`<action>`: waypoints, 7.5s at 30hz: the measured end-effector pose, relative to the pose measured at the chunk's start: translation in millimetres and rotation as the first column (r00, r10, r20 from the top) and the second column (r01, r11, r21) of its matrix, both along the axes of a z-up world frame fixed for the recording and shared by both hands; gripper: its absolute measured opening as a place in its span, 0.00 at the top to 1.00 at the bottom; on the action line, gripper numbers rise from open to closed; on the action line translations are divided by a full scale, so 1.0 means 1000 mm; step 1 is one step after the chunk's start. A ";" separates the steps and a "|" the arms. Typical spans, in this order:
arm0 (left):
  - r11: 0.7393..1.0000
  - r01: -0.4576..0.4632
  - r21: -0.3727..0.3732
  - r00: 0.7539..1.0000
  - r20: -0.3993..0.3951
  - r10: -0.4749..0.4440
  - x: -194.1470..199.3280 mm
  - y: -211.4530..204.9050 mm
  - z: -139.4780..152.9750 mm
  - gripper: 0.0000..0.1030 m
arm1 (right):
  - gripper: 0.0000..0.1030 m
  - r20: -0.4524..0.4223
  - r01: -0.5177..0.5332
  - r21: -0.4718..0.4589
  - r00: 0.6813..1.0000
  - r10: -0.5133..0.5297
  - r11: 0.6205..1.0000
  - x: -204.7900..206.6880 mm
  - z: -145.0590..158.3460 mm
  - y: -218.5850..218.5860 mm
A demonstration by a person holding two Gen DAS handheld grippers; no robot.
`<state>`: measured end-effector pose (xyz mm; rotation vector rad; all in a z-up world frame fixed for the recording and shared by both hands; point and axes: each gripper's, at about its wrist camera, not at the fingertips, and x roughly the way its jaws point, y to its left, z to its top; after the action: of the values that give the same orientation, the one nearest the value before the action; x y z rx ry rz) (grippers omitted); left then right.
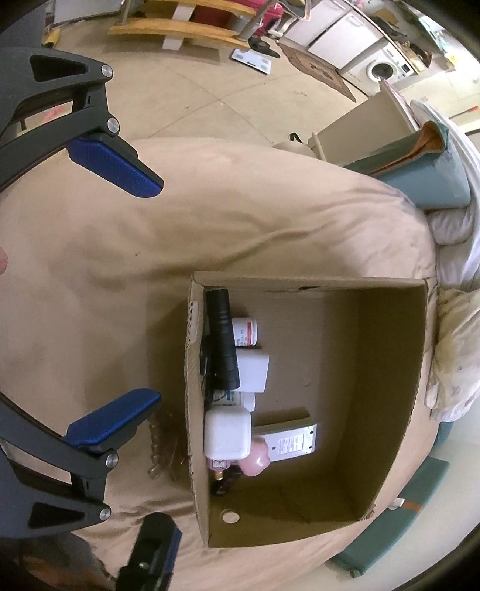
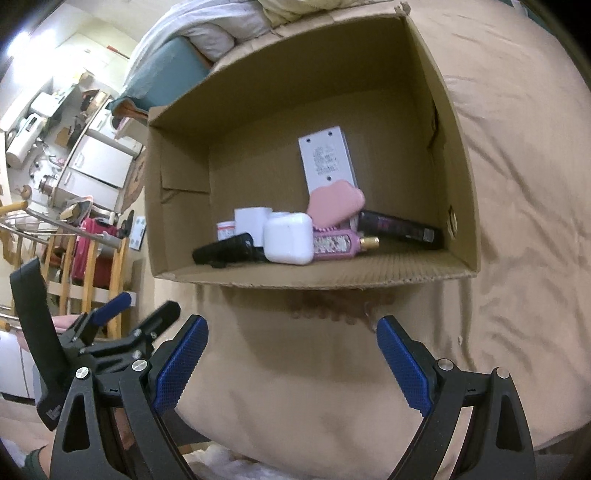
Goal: Organize rigid objects
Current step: 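Withdraw both tools and grasp the pink comb with the left tool, then carry the pink comb toward the box while right tool grasps the AA battery, then lower the pink comb and battery into the box and open both tools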
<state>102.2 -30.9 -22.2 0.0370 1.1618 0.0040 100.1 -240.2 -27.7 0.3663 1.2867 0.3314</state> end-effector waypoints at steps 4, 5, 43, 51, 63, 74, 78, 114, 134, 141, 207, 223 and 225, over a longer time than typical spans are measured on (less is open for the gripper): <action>0.999 -0.016 -0.041 1.000 -0.026 0.015 0.003 0.002 -0.006 0.00 | 0.04 -0.032 0.020 -0.014 0.999 -0.020 1.000 -0.001 -0.009 -0.003; 0.999 -0.011 -0.038 0.999 -0.031 0.010 0.003 0.001 -0.007 0.00 | 0.04 -0.038 0.025 -0.018 0.999 -0.026 1.000 -0.001 -0.011 -0.004; 0.973 0.228 0.017 0.943 -0.253 -0.217 0.036 -0.173 -0.095 0.00 | 0.04 -0.134 0.382 0.148 0.922 -0.364 0.912 -0.002 -0.018 -0.105; 0.974 0.224 0.023 0.933 -0.295 -0.208 0.053 -0.180 -0.110 0.00 | 0.04 -0.103 0.395 0.170 0.918 -0.382 0.903 -0.001 -0.008 -0.111; 0.968 0.251 0.006 0.924 -0.301 -0.237 0.039 -0.170 -0.099 0.11 | 0.04 -0.098 0.386 0.195 0.922 -0.373 0.902 0.005 -0.004 -0.110; 0.971 0.239 0.012 0.912 -0.347 -0.220 0.003 -0.095 -0.093 0.10 | 0.04 -0.113 0.346 0.158 0.937 -0.331 0.925 -0.002 -0.011 -0.102; 0.982 0.189 0.031 0.917 -0.362 -0.165 0.005 -0.057 -0.084 0.11 | 0.04 -0.164 0.351 0.164 0.931 -0.326 0.922 -0.008 -0.023 -0.103; 0.994 -0.035 -0.104 0.973 -0.230 0.010 -0.005 0.023 -0.036 0.11 | 0.12 0.139 0.423 -0.427 0.904 -0.404 0.799 0.016 -0.094 0.044; 0.999 -0.022 -0.033 0.972 -0.236 0.014 -0.006 0.015 -0.052 0.11 | 0.56 0.103 0.244 -0.387 0.970 -0.221 0.889 0.001 -0.082 0.032; 0.999 -0.021 -0.025 0.979 -0.204 0.015 -0.007 0.013 -0.045 0.11 | 0.56 -0.024 0.115 -0.365 0.991 -0.133 0.924 -0.020 -0.076 0.023; 0.986 0.155 -0.065 0.986 0.076 -0.150 0.101 -0.060 -0.004 0.10 | 0.56 0.220 0.093 -0.133 0.974 -0.062 0.987 0.070 0.011 -0.010; 0.984 0.163 -0.077 0.969 0.198 -0.145 0.088 -0.057 0.032 0.00 | 0.01 0.272 0.155 0.051 0.948 -0.163 0.987 0.063 0.038 -0.033; 0.986 0.151 -0.072 0.970 0.201 -0.134 0.088 -0.053 0.035 0.00 | 0.01 0.295 0.151 0.040 0.943 -0.156 0.988 0.062 0.043 -0.031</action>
<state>190.0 -84.3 12.3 0.0420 0.9598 -0.1678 161.6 -270.8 15.1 0.4123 0.9538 0.2542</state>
